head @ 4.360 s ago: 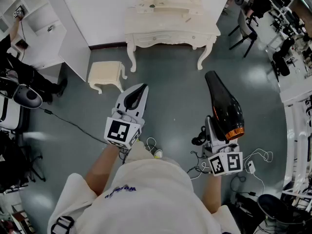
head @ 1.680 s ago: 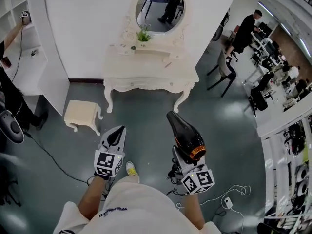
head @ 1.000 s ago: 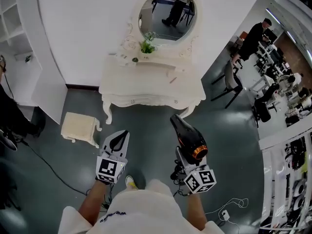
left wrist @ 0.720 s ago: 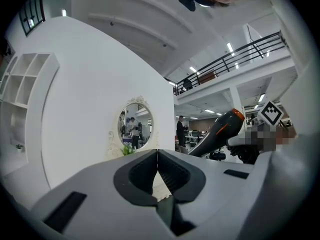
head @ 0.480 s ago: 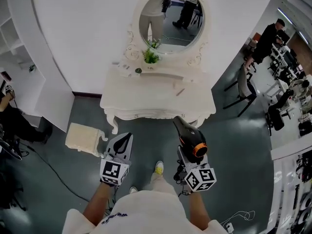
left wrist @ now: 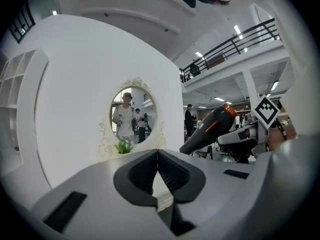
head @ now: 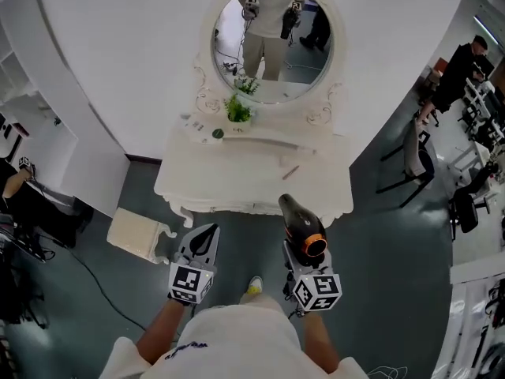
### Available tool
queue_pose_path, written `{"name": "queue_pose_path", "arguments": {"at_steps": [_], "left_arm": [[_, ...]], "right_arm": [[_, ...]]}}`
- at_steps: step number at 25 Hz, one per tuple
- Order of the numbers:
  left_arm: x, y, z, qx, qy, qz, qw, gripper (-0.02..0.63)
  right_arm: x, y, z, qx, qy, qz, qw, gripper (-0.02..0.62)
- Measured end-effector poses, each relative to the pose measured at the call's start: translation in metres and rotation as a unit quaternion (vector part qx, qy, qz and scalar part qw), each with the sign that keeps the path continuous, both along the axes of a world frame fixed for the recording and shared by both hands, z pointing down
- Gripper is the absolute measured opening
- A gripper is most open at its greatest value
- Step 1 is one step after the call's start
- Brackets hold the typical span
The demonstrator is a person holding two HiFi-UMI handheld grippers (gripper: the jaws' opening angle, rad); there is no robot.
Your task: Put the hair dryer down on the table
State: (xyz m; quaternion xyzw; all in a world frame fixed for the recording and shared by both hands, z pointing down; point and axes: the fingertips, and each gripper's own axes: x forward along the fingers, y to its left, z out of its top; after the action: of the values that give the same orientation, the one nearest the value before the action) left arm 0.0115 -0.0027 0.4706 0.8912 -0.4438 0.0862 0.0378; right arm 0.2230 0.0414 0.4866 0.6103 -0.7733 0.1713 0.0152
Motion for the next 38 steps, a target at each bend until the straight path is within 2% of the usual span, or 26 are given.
{"name": "queue_pose_path", "arguments": {"at_steps": [3,8,12,17,19,21,24,29,33,38], "left_arm": [[0.015,-0.013,0.014,-0.02,-0.002,-0.017,0.9997,0.009],[0.03,-0.034,0.016,-0.017,-0.019,-0.036,0.999,0.009],[0.03,-0.047,0.018,-0.019,-0.031,-0.051,0.9981,0.009],[0.026,-0.061,0.022,-0.036,-0.005,-0.085,0.9957,0.009],[0.026,-0.069,0.023,-0.032,-0.011,-0.09,0.9954,0.009],[0.028,-0.078,0.019,-0.015,-0.016,-0.08,0.9966,0.009],[0.032,-0.087,0.008,0.014,0.023,-0.048,0.9985,0.009],[0.015,-0.114,0.011,0.003,0.042,-0.05,0.9979,0.009],[-0.008,-0.135,0.012,0.01,0.056,-0.044,0.9974,0.009],[-0.031,-0.155,0.021,0.005,0.078,-0.023,0.9966,0.009]], "right_arm": [[0.022,-0.016,0.011,-0.011,-0.017,-0.009,1.0,0.311],[0.04,-0.049,0.024,-0.028,-0.034,-0.035,0.998,0.311],[0.037,-0.073,0.025,-0.028,-0.036,-0.055,0.997,0.311],[0.025,-0.087,0.039,-0.057,-0.049,-0.086,0.993,0.31],[0.017,-0.089,0.046,-0.073,-0.054,-0.099,0.991,0.31],[0.008,-0.093,0.052,-0.082,-0.052,-0.106,0.99,0.31],[0.0,-0.101,0.055,-0.092,-0.047,-0.107,0.989,0.31],[-0.015,-0.126,0.041,-0.1,-0.082,-0.09,0.988,0.31],[-0.039,-0.146,0.038,-0.107,-0.082,-0.091,0.987,0.31],[-0.073,-0.165,0.036,-0.135,-0.144,-0.083,0.977,0.31]]}}
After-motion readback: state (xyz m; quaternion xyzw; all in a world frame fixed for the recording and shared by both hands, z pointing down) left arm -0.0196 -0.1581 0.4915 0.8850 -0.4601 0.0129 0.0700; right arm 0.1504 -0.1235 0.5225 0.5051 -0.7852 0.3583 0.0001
